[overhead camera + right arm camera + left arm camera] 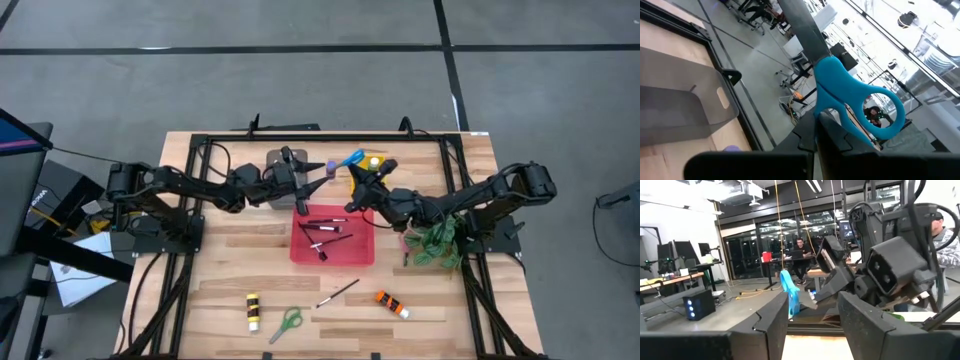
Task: Pick & Place Paint Supplies
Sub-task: Put the blue scissors into the black bin
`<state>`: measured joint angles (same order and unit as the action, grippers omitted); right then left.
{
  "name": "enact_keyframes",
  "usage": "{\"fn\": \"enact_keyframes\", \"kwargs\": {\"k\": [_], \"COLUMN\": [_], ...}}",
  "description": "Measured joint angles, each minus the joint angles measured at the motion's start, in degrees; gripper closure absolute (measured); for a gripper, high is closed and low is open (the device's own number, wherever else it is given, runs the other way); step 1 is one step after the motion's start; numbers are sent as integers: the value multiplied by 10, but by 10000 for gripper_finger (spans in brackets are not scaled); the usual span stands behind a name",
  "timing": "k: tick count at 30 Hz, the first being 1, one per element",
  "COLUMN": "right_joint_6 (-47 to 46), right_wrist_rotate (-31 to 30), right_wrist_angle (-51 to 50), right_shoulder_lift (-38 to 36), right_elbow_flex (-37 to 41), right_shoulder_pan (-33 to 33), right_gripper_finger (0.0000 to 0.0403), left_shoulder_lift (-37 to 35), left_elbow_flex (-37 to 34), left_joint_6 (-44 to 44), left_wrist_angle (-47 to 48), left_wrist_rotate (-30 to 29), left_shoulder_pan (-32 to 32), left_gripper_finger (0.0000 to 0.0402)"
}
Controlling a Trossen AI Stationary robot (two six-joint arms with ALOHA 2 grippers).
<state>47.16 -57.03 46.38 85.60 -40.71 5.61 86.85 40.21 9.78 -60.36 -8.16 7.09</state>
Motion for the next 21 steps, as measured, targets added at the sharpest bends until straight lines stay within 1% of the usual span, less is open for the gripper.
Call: {"fn": "enact_keyframes", "kwargs": {"k": [4,9,21], "right_joint_6": [0,-1,-7], "right_wrist_rotate": [0,1,4], "right_wrist_angle": [-32,-43,-45], "right_shoulder_lift": [0,0,0], "right_elbow_flex": [-20,-34,-37], "right_shoulder_pan": [0,0,0], "right_gripper_finger": [403,403,403], "left_shoulder_lift": [0,0,0], "left_elbow_flex": [9,21,21], "left_joint_6": [-15,-19,-45], "left_wrist_angle": [16,39,22], "left_wrist_rotate": [0,-6,-11], "left_shoulder_pan": [0,0,0], "left_gripper_finger": [238,238,238]}}
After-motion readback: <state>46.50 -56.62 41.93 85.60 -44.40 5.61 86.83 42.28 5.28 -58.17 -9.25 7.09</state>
